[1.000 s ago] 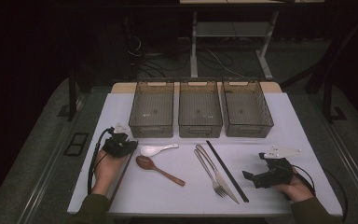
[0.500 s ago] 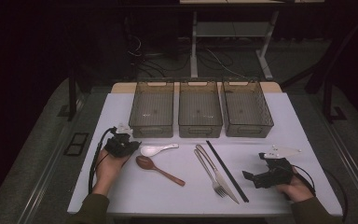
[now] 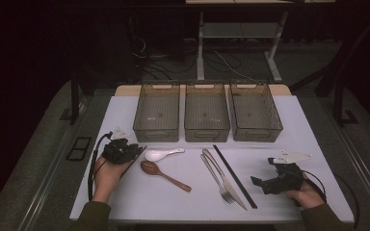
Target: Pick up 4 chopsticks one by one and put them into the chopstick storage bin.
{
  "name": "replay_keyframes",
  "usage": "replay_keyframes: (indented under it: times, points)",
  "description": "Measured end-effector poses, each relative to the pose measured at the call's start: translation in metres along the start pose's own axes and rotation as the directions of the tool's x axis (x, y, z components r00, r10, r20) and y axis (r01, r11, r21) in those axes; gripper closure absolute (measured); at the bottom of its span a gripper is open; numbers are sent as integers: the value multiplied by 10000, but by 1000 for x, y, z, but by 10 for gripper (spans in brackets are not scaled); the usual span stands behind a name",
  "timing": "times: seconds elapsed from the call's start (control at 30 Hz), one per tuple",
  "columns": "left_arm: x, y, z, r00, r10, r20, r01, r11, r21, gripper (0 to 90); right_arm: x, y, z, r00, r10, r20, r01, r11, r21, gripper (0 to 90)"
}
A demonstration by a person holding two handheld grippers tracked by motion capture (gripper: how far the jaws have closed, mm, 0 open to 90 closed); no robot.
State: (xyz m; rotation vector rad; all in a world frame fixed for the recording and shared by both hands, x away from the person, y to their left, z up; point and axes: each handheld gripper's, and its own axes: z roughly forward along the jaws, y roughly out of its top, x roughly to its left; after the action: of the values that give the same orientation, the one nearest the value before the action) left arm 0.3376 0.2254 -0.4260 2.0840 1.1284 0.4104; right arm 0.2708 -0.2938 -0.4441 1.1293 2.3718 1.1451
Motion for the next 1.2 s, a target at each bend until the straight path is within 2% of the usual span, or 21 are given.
replay_keyframes:
  times: [0.03, 0.1, 0.2, 0.33, 0.47, 0.5, 0.6, 0.7, 0.8, 1.2]
  points:
    - [-1, -2, -4, 9999, -142, 42, 142, 9999, -26, 690, 0, 0, 0, 10000, 3, 5, -3, 10000, -17, 7]
    - [-2, -8, -13, 9998, -178, 111, 180, 9997, -179, 669, 0, 0, 0, 10000, 10, 11, -10, 10000, -32, 6]
    - [-4, -16, -25, 9989, -397, 229, 404, 9986, -335, 668, 0, 0, 0, 10000, 17, 9, -17, 10000, -33, 6]
    - [-11, -30, -36, 9991, -283, 314, 292, 9992, -278, 683, 0, 0, 0, 10000, 7, 9, -7, 10000, -44, 6]
    - [-17, -44, -46, 9999, -128, 63, 129, 9997, -197, 693, 0, 0, -1, 10000, 18, 29, -18, 10000, -71, 6]
    - [-17, -47, -49, 9997, -217, 69, 218, 9995, -235, 696, 0, 0, -1, 10000, 19, 30, -19, 10000, -71, 6]
    - [-18, -56, -55, 9999, -111, -21, 110, 9997, -208, 713, 0, 0, -1, 10000, 16, 48, -16, 10000, -75, 6]
    - [-17, -64, -57, 9997, -233, -50, 233, 9996, -167, 729, 0, 0, -1, 10000, -41, 66, 42, 9999, -119, 7]
    - [-15, -69, -55, 9996, -260, -74, 261, 9996, 120, 750, -1, 1, -1, 10000, 42, -49, -44, 9994, -351, 6]
    - [-14, -70, -54, 9989, -203, -413, 218, 9991, 357, 771, 0, 1, 0, 10000, 38, 21, -37, 9995, -298, 6]
